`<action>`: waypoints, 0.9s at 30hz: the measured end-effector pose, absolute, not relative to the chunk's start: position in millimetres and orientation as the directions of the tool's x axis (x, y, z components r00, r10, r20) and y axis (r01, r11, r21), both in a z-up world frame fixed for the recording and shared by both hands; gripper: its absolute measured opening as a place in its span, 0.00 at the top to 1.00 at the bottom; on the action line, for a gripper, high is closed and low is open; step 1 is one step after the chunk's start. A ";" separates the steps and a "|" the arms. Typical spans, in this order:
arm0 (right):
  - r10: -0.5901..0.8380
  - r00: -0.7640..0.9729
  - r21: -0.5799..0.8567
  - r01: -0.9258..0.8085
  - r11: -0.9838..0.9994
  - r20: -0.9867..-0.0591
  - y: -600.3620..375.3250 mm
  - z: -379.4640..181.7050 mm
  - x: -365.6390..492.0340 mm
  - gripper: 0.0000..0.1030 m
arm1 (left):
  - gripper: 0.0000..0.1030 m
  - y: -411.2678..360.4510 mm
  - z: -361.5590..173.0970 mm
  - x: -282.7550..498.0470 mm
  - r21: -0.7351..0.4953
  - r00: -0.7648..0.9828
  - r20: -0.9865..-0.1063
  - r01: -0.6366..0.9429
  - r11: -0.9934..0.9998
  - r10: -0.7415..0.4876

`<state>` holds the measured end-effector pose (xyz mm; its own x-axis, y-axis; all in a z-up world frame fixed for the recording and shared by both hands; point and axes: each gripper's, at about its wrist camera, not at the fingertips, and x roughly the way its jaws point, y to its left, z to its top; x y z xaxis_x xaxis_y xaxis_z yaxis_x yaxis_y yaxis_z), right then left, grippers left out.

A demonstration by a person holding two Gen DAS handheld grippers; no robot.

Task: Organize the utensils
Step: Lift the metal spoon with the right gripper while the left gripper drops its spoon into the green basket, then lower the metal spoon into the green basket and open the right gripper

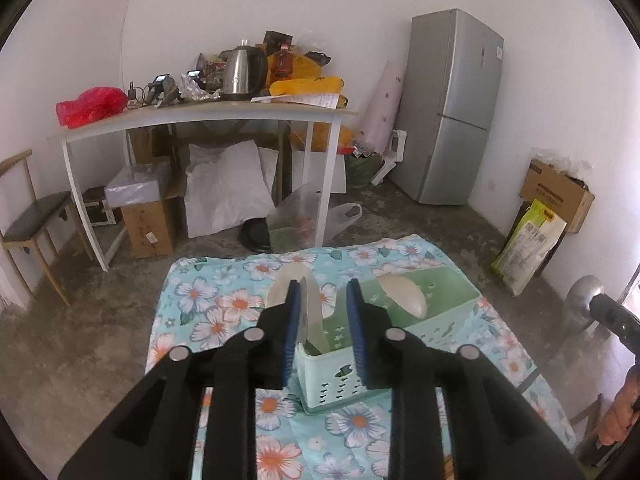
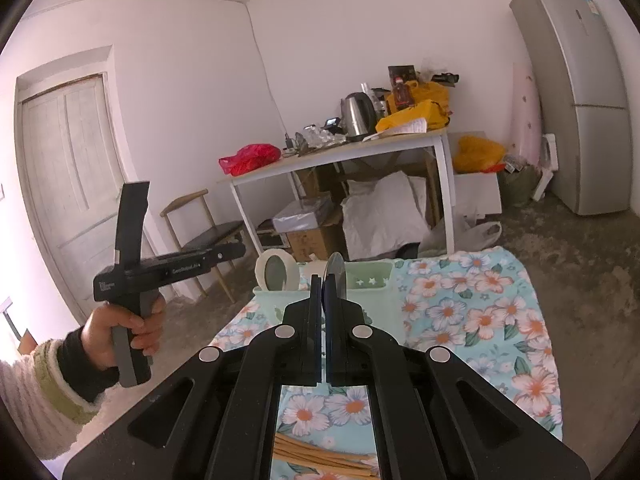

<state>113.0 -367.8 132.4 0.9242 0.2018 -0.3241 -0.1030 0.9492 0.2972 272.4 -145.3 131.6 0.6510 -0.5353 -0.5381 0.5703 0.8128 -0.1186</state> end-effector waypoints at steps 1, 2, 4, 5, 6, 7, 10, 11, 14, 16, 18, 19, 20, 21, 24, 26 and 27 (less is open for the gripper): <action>0.209 0.926 0.306 -0.109 0.946 -0.316 -369.2 133.9 112.6 1.00 | 0.74 -144.3 131.1 271.5 -0.122 0.651 -0.537 0.569 0.813 -0.536; 0.215 0.926 0.313 -0.114 0.943 -0.309 -371.0 134.8 113.1 1.00 | 0.73 -142.4 130.1 270.1 -0.127 0.652 -0.534 0.568 0.813 -0.539; 0.236 0.929 0.335 -0.134 0.933 -0.286 -374.5 139.7 113.4 1.00 | 0.65 -138.8 127.9 265.8 -0.137 0.652 -0.529 0.566 0.813 -0.543; 0.248 0.930 0.346 -0.146 0.927 -0.272 -376.3 142.9 114.3 1.00 | 0.63 -136.7 126.5 262.5 -0.138 0.653 -0.528 0.564 0.814 -0.543; 0.257 0.930 0.352 -0.156 0.923 -0.261 -377.4 145.3 115.5 1.00 | 0.59 -134.0 124.5 257.9 -0.136 0.655 -0.528 0.563 0.815 -0.540; 0.267 0.932 0.359 -0.167 0.918 -0.247 -378.5 149.0 117.5 1.00 | 0.55 -131.4 121.1 252.6 -0.133 0.657 -0.529 0.561 0.817 -0.537; 0.289 0.934 0.364 -0.199 0.910 -0.210 -379.9 160.9 125.9 1.00 | 0.48 -121.9 111.8 239.0 -0.140 0.658 -0.535 0.551 0.823 -0.531; 0.294 0.935 0.364 -0.209 0.908 -0.198 -380.0 165.0 129.4 1.00 | 0.47 -118.4 108.4 236.3 -0.148 0.657 -0.534 0.547 0.824 -0.532; 0.309 0.939 0.359 -0.239 0.902 -0.150 -380.5 180.4 142.3 1.00 | 0.44 -110.1 97.1 231.8 -0.167 0.651 -0.539 0.539 0.826 -0.534; 0.321 0.940 0.358 -0.262 0.896 -0.113 -380.6 191.3 154.3 1.00 | 0.43 -106.5 91.4 231.4 -0.170 0.654 -0.539 0.532 0.829 -0.530; 0.325 0.942 0.342 -0.280 0.897 -0.082 -379.1 197.4 164.8 1.00 | 0.43 -101.6 87.1 234.1 -0.185 0.656 -0.533 0.527 0.830 -0.535; 0.326 0.942 0.334 -0.284 0.899 -0.076 -377.6 199.2 171.2 1.00 | 0.43 -99.9 86.0 235.7 -0.194 0.655 -0.528 0.525 0.828 -0.540; 0.327 0.942 0.325 -0.286 0.902 -0.078 -375.5 200.4 180.9 1.00 | 0.42 -98.3 85.4 238.5 -0.206 0.657 -0.521 0.523 0.827 -0.545; 0.323 0.943 0.313 -0.283 0.907 -0.083 -374.0 199.9 187.3 1.00 | 0.42 -97.6 85.2 240.7 -0.217 0.658 -0.514 0.522 0.825 -0.551; 0.283 0.951 0.253 -0.246 0.936 -0.122 -365.9 189.3 211.3 1.00 | 0.40 -98.4 86.6 248.7 -0.242 0.664 -0.484 0.524 0.816 -0.570; 0.260 0.952 0.233 -0.219 0.947 -0.162 -364.2 176.9 227.5 1.00 | 0.40 -101.5 88.3 253.8 -0.248 0.666 -0.468 0.532 0.810 -0.581; 0.254 0.949 0.232 -0.208 0.950 -0.186 -364.9 167.6 236.7 1.00 | 0.40 -103.4 88.9 255.9 -0.251 0.666 -0.461 0.536 0.806 -0.586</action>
<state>236.7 -364.9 167.6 0.9492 0.2535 -0.1864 -0.2082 0.9501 0.2322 255.9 -103.4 88.9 0.6665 -0.5861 -0.4608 0.5358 0.8063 -0.2505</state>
